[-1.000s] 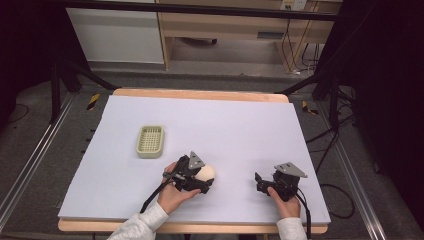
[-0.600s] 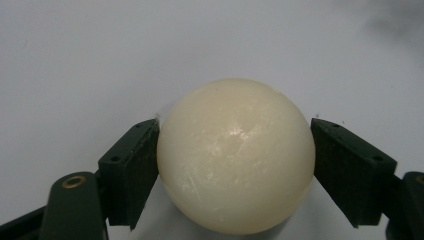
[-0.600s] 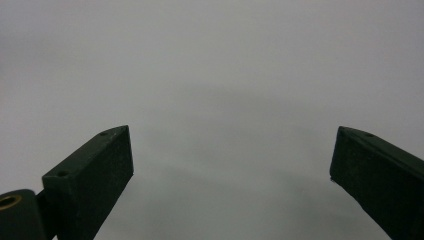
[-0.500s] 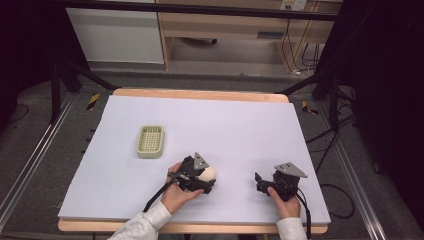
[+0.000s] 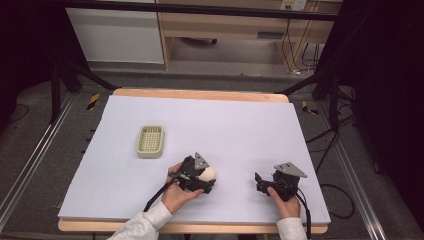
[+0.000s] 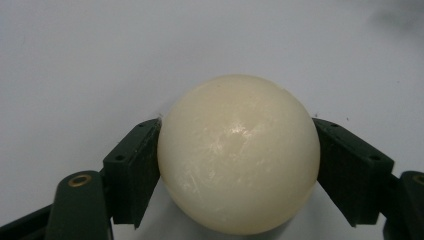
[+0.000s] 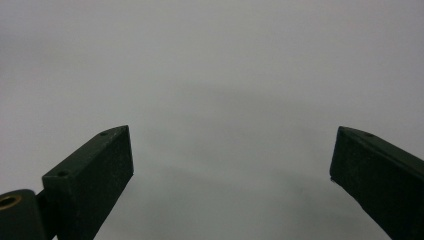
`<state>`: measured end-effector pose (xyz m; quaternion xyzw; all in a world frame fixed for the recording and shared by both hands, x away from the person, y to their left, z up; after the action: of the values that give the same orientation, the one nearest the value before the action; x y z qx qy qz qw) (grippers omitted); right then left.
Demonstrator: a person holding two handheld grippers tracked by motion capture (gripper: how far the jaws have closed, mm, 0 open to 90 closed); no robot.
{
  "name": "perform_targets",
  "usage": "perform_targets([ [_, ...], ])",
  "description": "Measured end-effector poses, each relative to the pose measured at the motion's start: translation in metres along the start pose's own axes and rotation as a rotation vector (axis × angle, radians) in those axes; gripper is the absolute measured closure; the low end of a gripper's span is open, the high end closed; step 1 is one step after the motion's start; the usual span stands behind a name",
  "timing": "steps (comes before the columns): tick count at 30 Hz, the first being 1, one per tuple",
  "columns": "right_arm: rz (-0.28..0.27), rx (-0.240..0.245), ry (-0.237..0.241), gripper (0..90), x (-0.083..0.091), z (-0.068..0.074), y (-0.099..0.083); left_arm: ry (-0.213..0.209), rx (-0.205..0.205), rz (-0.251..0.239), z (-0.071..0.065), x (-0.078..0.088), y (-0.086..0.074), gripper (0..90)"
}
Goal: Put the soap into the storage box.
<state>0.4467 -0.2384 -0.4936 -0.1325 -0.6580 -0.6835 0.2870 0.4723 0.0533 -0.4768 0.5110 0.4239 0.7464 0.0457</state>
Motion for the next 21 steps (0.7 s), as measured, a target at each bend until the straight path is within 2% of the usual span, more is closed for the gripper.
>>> perform_targets([
  [8, -0.001, 0.002, 0.000, 4.2, 0.000, 0.000, 0.000, -0.007, -0.004, 0.008, -0.001, 0.004, 0.002, 23.9],
  [14, -0.001, 0.002, 0.000, 4.2, 0.000, 0.001, 0.000, -0.005, 0.006, -0.008, 0.003, 0.017, 0.004, 23.9],
  [17, -0.001, 0.003, -0.002, 4.2, 0.000, 0.001, 0.000, -0.001, 0.020, -0.032, 0.008, 0.027, 0.005, 23.9],
  [21, 0.000, 0.003, -0.001, 4.2, 0.000, 0.001, 0.000, 0.009, 0.030, -0.040, 0.015, 0.035, 0.004, 23.9],
])
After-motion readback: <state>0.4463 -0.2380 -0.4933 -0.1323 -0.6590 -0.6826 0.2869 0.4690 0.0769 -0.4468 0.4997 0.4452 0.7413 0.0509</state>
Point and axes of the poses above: each handheld gripper's, and its own axes: x roughly backward along the jaws, y roughly out of its top, z roughly to its left, the point moved 1 cm from there along -x, roughly forward along the jaws, and after that the axes turned 7 degrees about -x, right-handed, at the moved point
